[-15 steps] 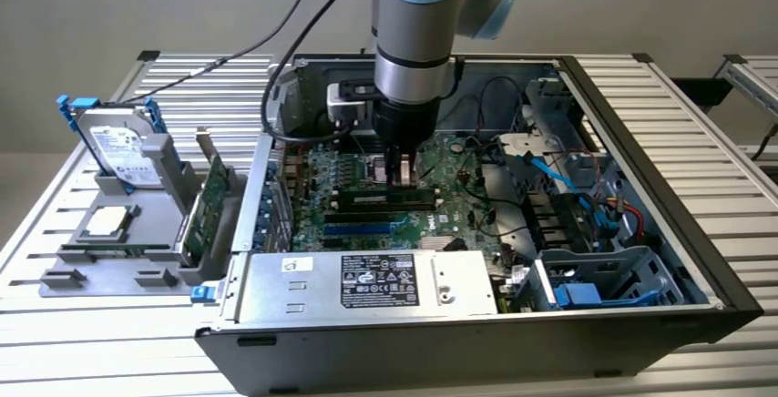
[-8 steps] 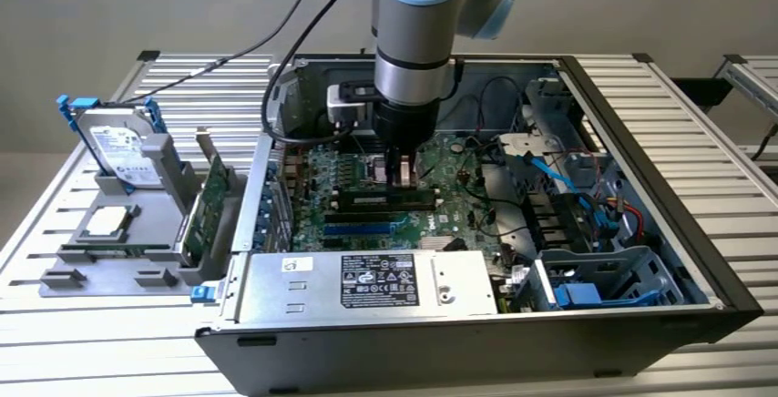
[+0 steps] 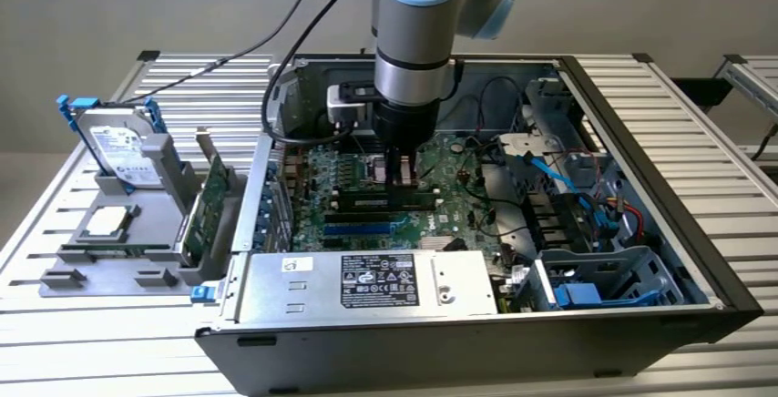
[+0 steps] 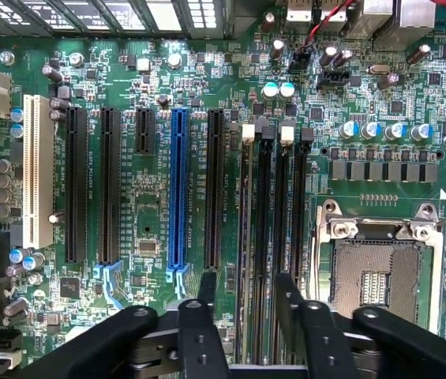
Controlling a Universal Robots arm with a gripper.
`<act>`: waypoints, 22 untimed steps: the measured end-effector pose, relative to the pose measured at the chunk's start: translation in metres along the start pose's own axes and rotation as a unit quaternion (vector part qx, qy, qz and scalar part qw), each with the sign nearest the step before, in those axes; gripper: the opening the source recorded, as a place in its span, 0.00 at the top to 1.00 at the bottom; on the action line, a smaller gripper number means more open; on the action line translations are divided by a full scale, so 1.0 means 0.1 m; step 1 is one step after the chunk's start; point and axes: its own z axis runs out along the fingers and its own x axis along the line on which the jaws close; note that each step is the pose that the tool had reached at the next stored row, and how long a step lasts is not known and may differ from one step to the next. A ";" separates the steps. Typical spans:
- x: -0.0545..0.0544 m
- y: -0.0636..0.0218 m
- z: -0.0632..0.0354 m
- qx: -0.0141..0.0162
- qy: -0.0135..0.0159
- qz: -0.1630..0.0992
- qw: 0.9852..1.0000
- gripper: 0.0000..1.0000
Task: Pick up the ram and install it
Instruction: 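Insert the ram into the slot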
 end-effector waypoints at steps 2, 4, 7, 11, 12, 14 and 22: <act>0.00 0.000 -0.009 0.000 0.000 0.000 1.000 0.55; 0.00 0.002 -0.040 0.000 0.000 0.000 1.000 0.48; 0.00 0.008 -0.120 0.000 0.000 0.000 1.000 0.48; 0.01 0.017 -0.235 0.000 -0.001 0.000 1.000 0.48; 0.01 0.019 -0.264 0.000 -0.001 0.000 1.000 0.48; 0.01 0.023 -0.323 0.000 -0.001 0.000 1.000 0.48; 0.01 0.025 -0.358 0.000 -0.001 0.000 1.000 0.48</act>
